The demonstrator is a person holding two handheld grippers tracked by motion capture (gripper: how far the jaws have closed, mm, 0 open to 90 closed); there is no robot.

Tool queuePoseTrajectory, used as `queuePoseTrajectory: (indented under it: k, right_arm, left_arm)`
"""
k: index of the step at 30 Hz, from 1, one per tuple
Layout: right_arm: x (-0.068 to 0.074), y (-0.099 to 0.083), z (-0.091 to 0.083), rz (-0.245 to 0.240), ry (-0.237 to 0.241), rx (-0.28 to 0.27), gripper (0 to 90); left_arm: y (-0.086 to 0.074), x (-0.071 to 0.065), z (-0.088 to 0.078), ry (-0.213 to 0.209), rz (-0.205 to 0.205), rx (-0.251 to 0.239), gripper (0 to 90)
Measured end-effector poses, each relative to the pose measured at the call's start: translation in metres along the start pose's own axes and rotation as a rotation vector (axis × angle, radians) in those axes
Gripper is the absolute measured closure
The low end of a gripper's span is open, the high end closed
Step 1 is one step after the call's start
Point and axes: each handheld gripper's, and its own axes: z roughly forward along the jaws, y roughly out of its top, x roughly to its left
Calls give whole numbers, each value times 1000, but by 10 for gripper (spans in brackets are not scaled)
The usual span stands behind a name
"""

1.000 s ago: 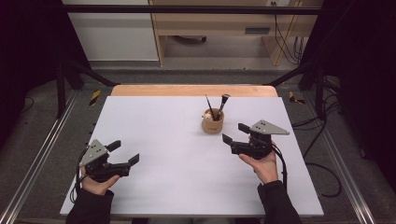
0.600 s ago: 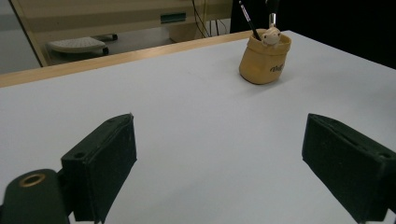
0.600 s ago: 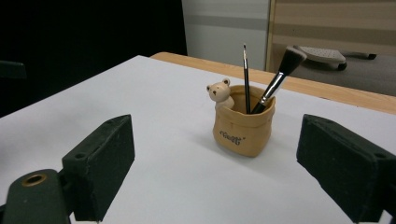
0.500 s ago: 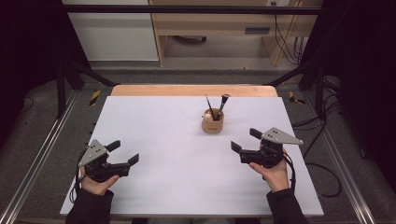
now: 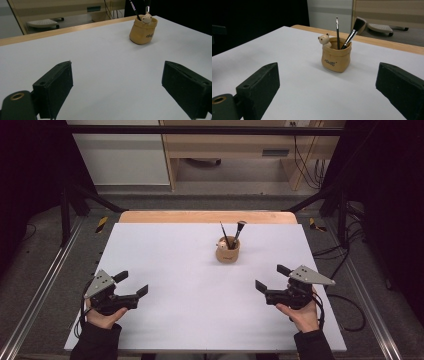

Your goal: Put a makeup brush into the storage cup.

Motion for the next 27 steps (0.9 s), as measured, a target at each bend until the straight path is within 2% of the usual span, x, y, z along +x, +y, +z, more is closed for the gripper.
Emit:
queuePoseTrajectory:
  k: [4, 19, 27]
  right_arm:
    - [-3, -3, -6, 17, -11, -7, 52]
    - [-19, -15, -15, 32, -49, 8, 43]
    - [-25, -18, -22, 45, -71, -3, 42]
  left_arm:
    - [-1, 1, 0, 2, -2, 1, 92]
    - [-3, 2, -1, 8, -4, 3, 92]
    - [-5, 3, 0, 12, -6, 8, 92]
